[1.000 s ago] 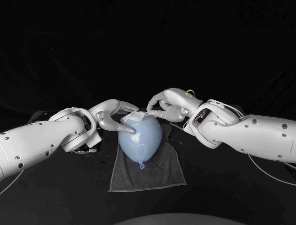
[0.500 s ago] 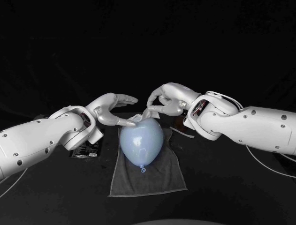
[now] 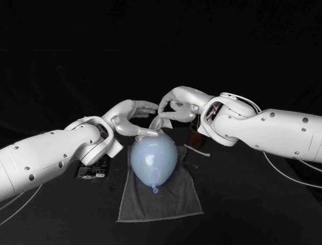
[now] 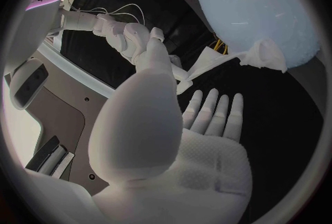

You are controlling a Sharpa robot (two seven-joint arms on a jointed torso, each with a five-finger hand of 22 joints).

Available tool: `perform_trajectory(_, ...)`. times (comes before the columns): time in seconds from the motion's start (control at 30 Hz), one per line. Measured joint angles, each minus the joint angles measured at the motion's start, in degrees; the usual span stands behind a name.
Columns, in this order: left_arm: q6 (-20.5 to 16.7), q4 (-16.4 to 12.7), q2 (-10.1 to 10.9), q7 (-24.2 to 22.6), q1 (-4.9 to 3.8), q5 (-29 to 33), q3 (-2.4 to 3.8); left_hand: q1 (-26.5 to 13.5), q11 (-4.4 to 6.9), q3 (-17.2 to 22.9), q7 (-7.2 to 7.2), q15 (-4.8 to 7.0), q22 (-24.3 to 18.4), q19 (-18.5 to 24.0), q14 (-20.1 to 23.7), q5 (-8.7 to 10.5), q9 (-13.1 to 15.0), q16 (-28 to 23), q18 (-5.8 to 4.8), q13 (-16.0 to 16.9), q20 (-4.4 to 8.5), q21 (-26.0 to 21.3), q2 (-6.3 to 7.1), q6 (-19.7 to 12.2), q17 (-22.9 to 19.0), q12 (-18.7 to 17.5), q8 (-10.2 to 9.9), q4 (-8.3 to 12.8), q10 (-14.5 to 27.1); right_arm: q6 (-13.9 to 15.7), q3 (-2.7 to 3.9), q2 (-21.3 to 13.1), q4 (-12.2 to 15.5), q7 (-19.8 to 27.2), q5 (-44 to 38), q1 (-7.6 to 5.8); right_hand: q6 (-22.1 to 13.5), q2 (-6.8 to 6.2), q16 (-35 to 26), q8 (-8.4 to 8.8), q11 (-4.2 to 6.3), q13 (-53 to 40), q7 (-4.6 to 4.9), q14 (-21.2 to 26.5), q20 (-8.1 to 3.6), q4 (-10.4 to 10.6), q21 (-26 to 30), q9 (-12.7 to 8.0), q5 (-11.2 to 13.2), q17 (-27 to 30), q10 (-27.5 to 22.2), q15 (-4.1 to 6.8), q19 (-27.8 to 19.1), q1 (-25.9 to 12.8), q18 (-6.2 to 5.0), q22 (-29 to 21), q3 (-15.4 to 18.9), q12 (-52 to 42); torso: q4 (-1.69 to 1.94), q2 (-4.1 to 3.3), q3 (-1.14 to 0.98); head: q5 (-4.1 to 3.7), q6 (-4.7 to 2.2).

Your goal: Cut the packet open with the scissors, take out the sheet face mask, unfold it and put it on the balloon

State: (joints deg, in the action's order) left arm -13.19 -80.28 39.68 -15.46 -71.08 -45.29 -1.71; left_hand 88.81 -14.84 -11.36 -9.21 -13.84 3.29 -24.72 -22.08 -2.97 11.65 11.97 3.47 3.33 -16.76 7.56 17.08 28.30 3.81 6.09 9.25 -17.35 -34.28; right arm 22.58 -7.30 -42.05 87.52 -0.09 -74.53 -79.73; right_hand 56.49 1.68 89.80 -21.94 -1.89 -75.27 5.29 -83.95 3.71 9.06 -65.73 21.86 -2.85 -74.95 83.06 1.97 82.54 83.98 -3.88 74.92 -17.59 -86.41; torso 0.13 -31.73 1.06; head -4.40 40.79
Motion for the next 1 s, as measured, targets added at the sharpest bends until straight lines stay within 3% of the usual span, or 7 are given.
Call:
perform_trajectory(0.23,0.01,0.23,-2.58,3.48,-0.07,3.30,0.05,-1.48,-0.37,-0.43,0.09,-0.01,-0.01,-1.82,-2.78,0.00,-0.40,0.87,0.00,-0.02,0.06,0.32,-0.14,-0.64,0.42,-0.12,-0.32,-0.03,-1.20,-1.29,0.00,0.64,-0.05,-0.82,0.02,-0.68,0.00,0.00,-0.04,-0.22,0.04,0.02,0.00,-0.01,0.00,-0.05,0.00,-0.03,0.01,0.00,-0.04,0.00,0.00,0.00,0.00,0.02,-0.06,-0.01,-0.07,0.50,0.11,0.04,-0.71)
perform_trajectory(0.37,-0.17,0.79,-4.16,6.19,-0.08,5.38,0.06,-2.35,0.14,1.70,-0.16,0.60,0.03,-4.50,-7.86,0.00,1.00,2.98,0.18,0.40,0.16,1.02,-1.13,3.16,1.28,0.81,1.13,0.03,-6.09,-1.76,0.05,0.99,-0.05,-1.15,0.01,-1.14,0.00,-0.01,-0.05,-0.23,0.04,0.02,0.00,0.12,0.00,-0.06,0.01,-0.01,0.01,0.00,-0.04,0.14,0.00,0.00,0.01,0.02,-0.05,-0.02,-0.12,0.80,0.18,0.19,-0.97)
perform_trajectory(0.43,-0.44,0.99,-4.73,7.32,-0.08,6.32,0.07,-2.15,0.50,6.46,-0.55,1.13,0.61,-9.49,-12.72,0.00,2.27,4.96,1.87,0.66,0.25,2.63,-3.78,7.15,2.06,1.65,2.76,0.13,-9.56,-1.91,0.08,1.11,-0.05,-1.28,-0.01,-1.25,-0.01,-0.01,-0.06,-0.22,0.05,0.03,0.00,0.19,0.01,-0.06,0.01,0.01,0.01,0.01,-0.05,0.23,-0.01,0.01,0.01,0.02,-0.05,-0.02,-0.15,0.94,0.21,0.27,-1.05)
perform_trajectory(0.6,-1.43,1.30,-5.78,9.77,-0.08,8.48,0.08,1.76,2.08,17.10,-1.81,2.72,1.10,-17.74,-20.51,0.00,4.22,7.20,4.66,0.67,0.35,5.03,-13.86,14.81,3.09,2.69,6.18,1.28,-15.17,-2.25,0.08,1.43,-0.05,-1.55,-0.07,-1.51,-0.01,-0.01,-0.09,-0.22,0.05,0.03,-0.01,0.10,0.01,-0.13,0.01,0.04,0.01,0.04,-0.05,0.33,-0.01,0.01,0.01,0.02,-0.13,-0.07,-0.26,1.21,0.23,0.35,-1.14)
perform_trajectory(0.67,-1.81,1.37,-5.86,10.60,-0.09,9.15,0.09,3.63,2.77,19.54,-2.09,3.49,1.10,-19.23,-22.33,0.00,4.27,7.49,5.80,0.64,0.29,5.25,-15.73,16.43,3.26,2.73,6.74,1.80,-16.99,-2.29,0.08,1.49,-0.09,-1.68,-0.11,-1.58,-0.10,-0.01,0.00,-0.22,0.05,0.03,-0.09,0.09,0.01,-0.29,0.01,0.04,0.08,0.05,-0.05,0.33,-0.01,0.01,0.01,0.01,-0.29,-0.07,-0.27,1.28,0.21,0.35,-1.09)
perform_trajectory(0.8,-2.22,1.63,-5.74,11.85,-0.09,9.99,0.09,6.53,3.68,25.26,-2.66,4.40,0.83,-21.12,-24.89,0.00,3.77,7.33,5.86,0.29,0.26,5.25,-15.95,18.95,3.29,2.00,6.83,1.83,-19.76,-2.30,0.17,1.51,-0.13,-1.82,-0.18,-1.80,-0.10,-0.01,0.00,-0.22,0.03,0.03,-0.09,0.03,0.01,-0.30,0.01,0.04,0.08,0.05,-0.08,0.39,-0.01,0.01,0.01,-0.01,-0.29,-0.07,-0.27,1.33,0.18,0.25,-1.05)
perform_trajectory(1.0,-2.27,1.74,-5.23,12.93,-0.09,10.69,0.09,4.34,3.77,33.80,-3.20,4.33,0.54,-21.68,-26.38,0.00,2.56,4.87,5.87,0.25,0.27,4.03,-12.21,19.86,2.48,-1.30,6.25,1.08,-21.45,-2.27,0.38,1.44,-0.36,-2.01,-0.32,-2.37,-0.14,-0.01,0.00,-0.20,0.01,-0.50,-0.05,0.05,0.01,-0.30,0.01,0.03,0.10,0.04,-0.29,0.37,-0.01,0.01,0.01,-0.02,-0.29,-0.07,-0.28,1.31,0.18,0.06,-1.18)
